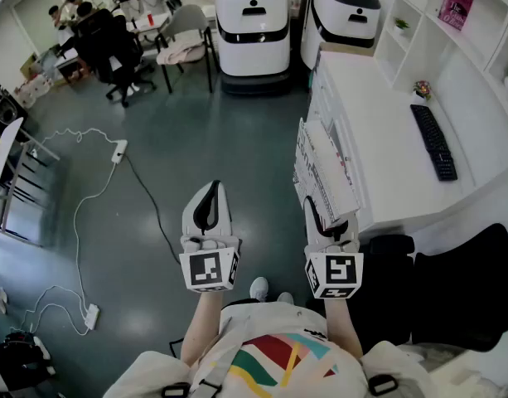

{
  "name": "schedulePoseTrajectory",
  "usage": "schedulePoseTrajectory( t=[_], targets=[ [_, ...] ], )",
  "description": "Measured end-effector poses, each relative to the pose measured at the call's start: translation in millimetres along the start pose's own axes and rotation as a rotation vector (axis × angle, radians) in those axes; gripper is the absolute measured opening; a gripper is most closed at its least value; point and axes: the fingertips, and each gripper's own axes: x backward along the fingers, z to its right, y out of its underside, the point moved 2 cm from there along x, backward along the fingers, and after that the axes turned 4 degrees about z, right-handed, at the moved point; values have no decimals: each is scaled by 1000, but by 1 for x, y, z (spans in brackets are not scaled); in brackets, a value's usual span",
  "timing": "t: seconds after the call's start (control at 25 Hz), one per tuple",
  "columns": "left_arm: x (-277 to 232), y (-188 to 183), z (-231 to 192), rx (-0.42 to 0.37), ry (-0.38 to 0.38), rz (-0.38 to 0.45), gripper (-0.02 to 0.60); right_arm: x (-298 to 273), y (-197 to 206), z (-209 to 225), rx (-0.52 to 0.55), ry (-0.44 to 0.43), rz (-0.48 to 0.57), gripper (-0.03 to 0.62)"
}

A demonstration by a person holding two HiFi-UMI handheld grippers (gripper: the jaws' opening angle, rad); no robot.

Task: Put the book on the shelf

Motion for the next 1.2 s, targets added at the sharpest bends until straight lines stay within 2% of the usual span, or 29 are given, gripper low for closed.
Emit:
schedulePoseTrajectory(
  t=[0.44,0.64,0.92,1.2],
  targets=[
    [1,5,-11,5,-15,2,2,-6,3,-8,-8,-22,-1,156],
    [-5,12,-19,20,-13,-3,2,-11,4,-7,-68,-13,24,156],
    [-22,19,-41,34,4,22,2,-32,5,-9,-50,32,28,156],
    [-31,38,-63,50,-26,4,2,-47,11,-10,-29,47,8,156]
  ],
)
